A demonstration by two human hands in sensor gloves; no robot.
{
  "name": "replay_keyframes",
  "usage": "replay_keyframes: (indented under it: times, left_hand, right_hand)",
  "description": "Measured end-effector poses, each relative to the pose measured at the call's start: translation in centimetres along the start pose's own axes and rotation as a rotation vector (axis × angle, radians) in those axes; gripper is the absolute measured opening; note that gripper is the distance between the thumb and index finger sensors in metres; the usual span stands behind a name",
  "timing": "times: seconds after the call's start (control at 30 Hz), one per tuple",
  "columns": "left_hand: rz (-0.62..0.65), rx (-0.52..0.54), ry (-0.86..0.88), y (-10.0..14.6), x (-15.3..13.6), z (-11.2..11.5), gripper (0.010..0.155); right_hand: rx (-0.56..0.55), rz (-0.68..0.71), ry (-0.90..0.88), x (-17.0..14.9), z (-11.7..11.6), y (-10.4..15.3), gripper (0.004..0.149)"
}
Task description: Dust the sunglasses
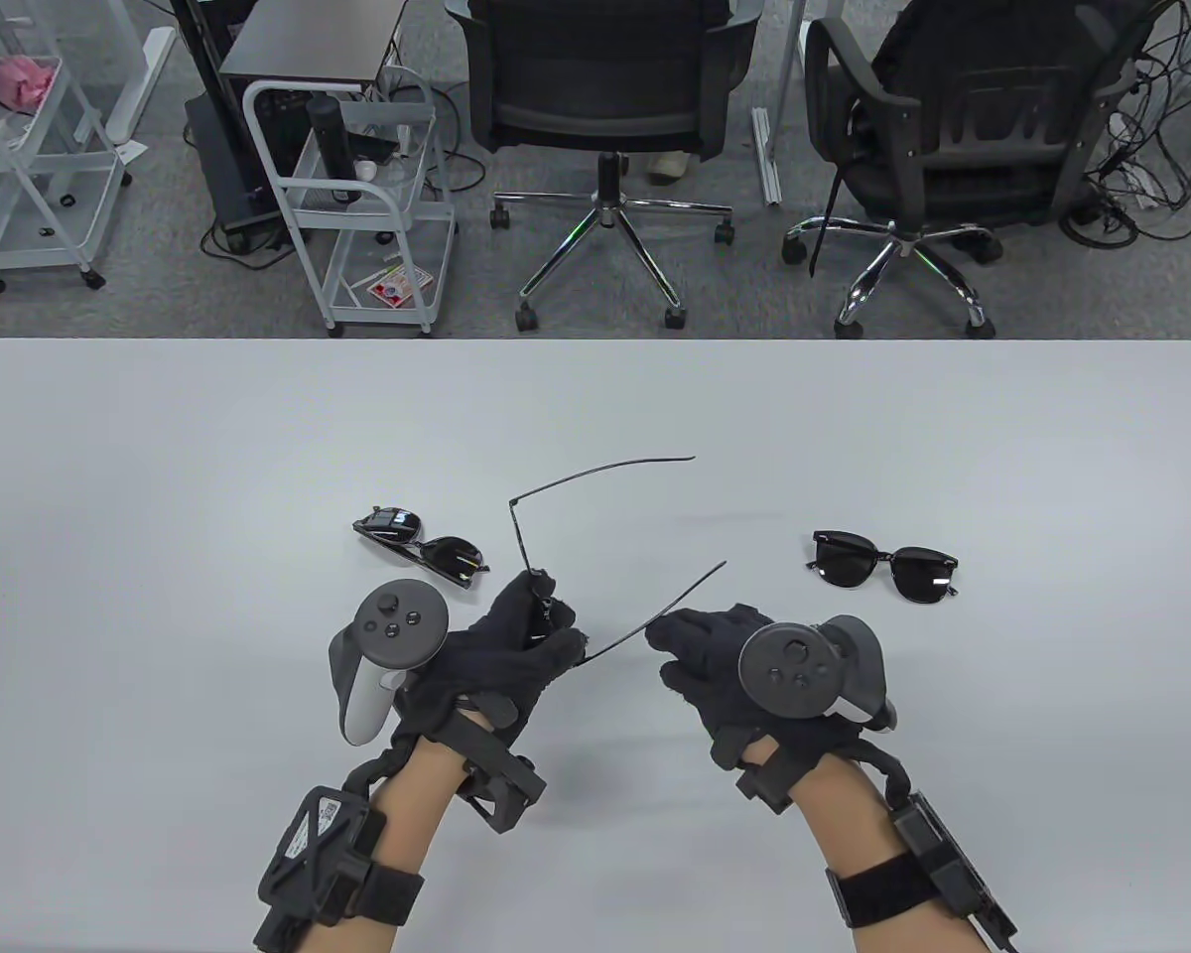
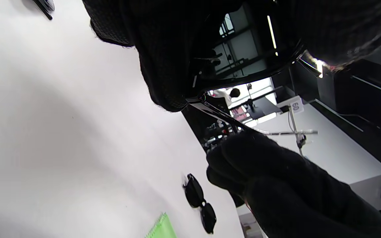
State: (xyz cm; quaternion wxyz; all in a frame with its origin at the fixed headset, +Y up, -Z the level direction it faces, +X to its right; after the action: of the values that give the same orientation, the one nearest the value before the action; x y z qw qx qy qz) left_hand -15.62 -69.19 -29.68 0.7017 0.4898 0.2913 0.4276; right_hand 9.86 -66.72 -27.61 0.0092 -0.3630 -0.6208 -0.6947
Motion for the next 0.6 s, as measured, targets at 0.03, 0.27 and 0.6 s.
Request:
replay_keyframes:
  times: [0.03,0.27,0.6]
  left_hand:
    - [0.007,-0.018,-0.012,0.0,0.2,0.4,0.097]
    - [0.041,-0.114,-0.105,0.1,1.6,3.2,0.096]
    - [0.057,0.075,-0.454,0.3,1.8,1.6,0.094]
  right_hand:
    - [0.005,0.007,-0.009,0.4,-0.3,-0.1,0.05]
    - [-0.01,0.068,0.118,2.9,-0.9,-0.4,0.053]
    - [-0.367,0.071,0.306,2.6,4.7,1.6,0.056]
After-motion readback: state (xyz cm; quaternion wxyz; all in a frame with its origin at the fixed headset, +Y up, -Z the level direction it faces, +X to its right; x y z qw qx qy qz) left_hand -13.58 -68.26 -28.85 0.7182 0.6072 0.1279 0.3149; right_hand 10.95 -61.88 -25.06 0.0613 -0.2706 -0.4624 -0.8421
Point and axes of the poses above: the tracker on the back of each hand, its own x axis roughly to the thumb side, its own y axis roughly from the fingertips to the wrist, z = x × y, the point moved 1 cm from there along -y, roughly from the wrist to the fingertips, and after that the axes turned 1 degree about y, right-handed, at the moved point
